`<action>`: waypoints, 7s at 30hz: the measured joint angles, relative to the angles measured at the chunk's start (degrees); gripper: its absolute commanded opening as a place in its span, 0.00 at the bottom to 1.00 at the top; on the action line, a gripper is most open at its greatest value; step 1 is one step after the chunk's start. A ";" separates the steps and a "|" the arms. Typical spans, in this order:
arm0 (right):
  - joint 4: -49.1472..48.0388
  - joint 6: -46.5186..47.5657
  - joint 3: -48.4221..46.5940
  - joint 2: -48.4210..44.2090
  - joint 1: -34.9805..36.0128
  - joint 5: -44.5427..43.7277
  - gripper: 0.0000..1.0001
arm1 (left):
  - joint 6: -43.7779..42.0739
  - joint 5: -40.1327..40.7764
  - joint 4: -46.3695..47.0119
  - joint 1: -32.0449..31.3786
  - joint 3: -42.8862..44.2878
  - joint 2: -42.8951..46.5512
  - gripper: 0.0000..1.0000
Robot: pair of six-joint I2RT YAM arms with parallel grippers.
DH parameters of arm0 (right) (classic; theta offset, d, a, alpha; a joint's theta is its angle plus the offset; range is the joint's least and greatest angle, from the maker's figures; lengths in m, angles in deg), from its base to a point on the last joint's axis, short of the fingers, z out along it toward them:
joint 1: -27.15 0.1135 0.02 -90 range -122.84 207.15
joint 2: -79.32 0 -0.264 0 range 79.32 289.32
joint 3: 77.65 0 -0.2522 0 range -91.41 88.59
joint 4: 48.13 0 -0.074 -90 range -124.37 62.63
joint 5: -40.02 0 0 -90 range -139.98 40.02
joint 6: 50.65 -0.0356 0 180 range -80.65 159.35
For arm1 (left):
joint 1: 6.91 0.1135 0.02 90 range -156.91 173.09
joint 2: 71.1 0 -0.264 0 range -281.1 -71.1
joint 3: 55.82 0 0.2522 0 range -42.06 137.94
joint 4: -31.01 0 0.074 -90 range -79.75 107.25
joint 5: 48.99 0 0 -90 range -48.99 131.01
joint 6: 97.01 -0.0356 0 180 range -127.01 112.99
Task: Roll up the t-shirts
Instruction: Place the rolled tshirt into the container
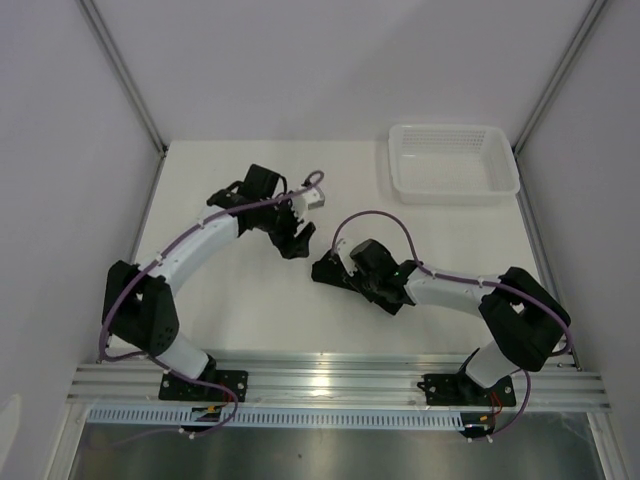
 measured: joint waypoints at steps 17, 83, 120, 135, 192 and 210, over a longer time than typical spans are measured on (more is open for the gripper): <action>-7.19 5.35 2.69 1.53 5.73 -11.63 0.05 | 45.72 -9.64 4.98 5.73 1.42 -12.09 0.83; 5.68 -22.27 -3.19 -16.72 -10.45 0.26 0.91 | 54.27 -6.58 12.66 1.84 -2.64 -22.84 0.01; -2.84 -54.82 12.35 -8.92 -25.62 14.05 0.26 | 52.85 -5.38 12.55 1.88 -2.71 -21.97 0.01; -5.53 -49.16 13.33 -9.79 -25.90 16.17 0.00 | 51.36 -5.53 12.52 1.88 -2.71 -21.70 0.01; 0.76 -22.84 -21.66 -1.95 -38.36 10.10 0.00 | 44.41 -2.82 6.88 -2.05 43.15 -27.80 0.01; -9.44 -19.32 -36.33 17.51 -46.03 7.98 0.00 | 48.41 1.95 13.55 -6.58 71.73 -53.62 0.01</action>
